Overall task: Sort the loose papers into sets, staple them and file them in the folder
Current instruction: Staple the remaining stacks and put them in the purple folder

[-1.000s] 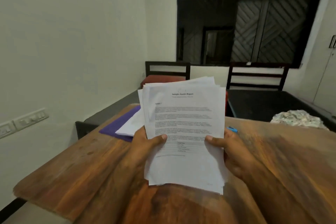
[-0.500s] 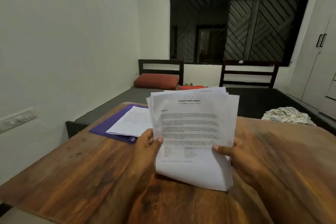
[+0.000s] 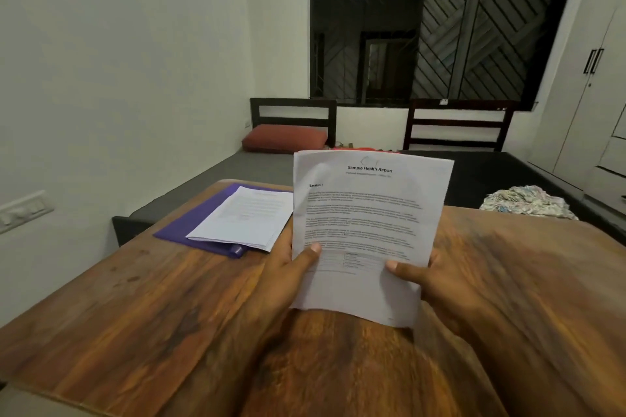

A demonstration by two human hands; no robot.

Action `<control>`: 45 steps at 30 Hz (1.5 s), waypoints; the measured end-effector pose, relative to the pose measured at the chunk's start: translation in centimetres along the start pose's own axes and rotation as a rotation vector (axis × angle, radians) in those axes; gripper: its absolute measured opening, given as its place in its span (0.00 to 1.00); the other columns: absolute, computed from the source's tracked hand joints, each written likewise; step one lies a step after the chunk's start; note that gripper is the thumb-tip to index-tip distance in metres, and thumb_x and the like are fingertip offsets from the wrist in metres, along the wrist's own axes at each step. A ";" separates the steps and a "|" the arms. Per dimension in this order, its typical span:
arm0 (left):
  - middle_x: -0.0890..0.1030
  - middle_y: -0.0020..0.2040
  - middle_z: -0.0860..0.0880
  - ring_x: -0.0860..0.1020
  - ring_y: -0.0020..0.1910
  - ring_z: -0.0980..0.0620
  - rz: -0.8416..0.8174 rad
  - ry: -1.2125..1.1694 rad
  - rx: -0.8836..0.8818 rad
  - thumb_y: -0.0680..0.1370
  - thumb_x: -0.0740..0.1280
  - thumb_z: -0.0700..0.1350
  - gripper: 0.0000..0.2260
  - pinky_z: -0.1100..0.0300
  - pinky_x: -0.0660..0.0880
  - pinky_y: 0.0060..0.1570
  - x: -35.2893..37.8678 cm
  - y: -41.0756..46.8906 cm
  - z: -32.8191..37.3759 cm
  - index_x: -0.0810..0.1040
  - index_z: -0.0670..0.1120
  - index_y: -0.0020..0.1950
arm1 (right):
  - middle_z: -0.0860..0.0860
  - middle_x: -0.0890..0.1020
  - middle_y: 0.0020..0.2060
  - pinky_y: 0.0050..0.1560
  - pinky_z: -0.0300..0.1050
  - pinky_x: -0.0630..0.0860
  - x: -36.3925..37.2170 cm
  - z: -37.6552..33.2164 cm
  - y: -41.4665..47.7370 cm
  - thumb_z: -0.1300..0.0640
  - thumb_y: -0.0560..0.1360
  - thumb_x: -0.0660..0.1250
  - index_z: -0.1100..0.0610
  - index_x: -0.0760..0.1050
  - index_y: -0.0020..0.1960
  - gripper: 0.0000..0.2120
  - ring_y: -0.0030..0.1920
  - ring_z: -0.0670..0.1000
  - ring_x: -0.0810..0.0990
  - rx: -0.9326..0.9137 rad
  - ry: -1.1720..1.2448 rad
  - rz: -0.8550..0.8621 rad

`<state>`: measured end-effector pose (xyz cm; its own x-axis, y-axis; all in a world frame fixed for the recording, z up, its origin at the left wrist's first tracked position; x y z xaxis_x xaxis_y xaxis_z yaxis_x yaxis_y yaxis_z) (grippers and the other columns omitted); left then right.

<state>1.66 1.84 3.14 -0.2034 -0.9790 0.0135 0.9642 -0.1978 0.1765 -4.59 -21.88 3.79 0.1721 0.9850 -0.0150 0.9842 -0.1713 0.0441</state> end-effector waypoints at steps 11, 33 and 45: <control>0.84 0.61 0.54 0.84 0.59 0.49 -0.005 -0.045 0.013 0.83 0.67 0.49 0.12 0.44 0.81 0.59 0.4 -0.1 -1.6 0.75 0.59 0.67 | 0.48 0.88 0.52 0.47 0.47 0.82 -0.3 0.7 0.3 0.61 0.76 0.74 0.51 0.81 0.59 0.13 0.50 0.51 0.87 0.000 -0.025 0.057; 0.78 0.62 0.64 0.77 0.60 0.67 -0.007 0.203 -0.040 0.86 0.60 0.41 0.17 0.75 0.74 0.49 0.6 -2.1 -6.0 0.69 0.64 0.66 | 0.47 0.87 0.57 0.63 0.57 0.81 0.0 7.1 -0.6 0.64 0.76 0.74 0.52 0.79 0.66 0.20 0.59 0.53 0.84 0.079 -0.024 0.104; 0.83 0.64 0.54 0.83 0.61 0.52 -0.210 0.169 -0.294 0.84 0.65 0.43 0.13 0.50 0.80 0.62 -0.4 -3.0 -5.4 0.75 0.53 0.68 | 0.52 0.87 0.57 0.50 0.55 0.85 -0.6 6.7 -3.3 0.73 0.77 0.70 0.55 0.78 0.66 0.22 0.57 0.60 0.86 0.222 0.071 -0.001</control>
<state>-0.21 2.53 -2.72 -0.3938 -0.9053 -0.1594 0.9173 -0.3759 -0.1311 -7.64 -22.10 -3.04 0.1753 0.9829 0.0560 0.9706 -0.1630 -0.1770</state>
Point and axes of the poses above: each hand's wrist, its own y-axis towards the middle knuckle, its own x-axis out of the palm, z = x × y, the point moved 4 cm from there along y, towards the middle knuckle
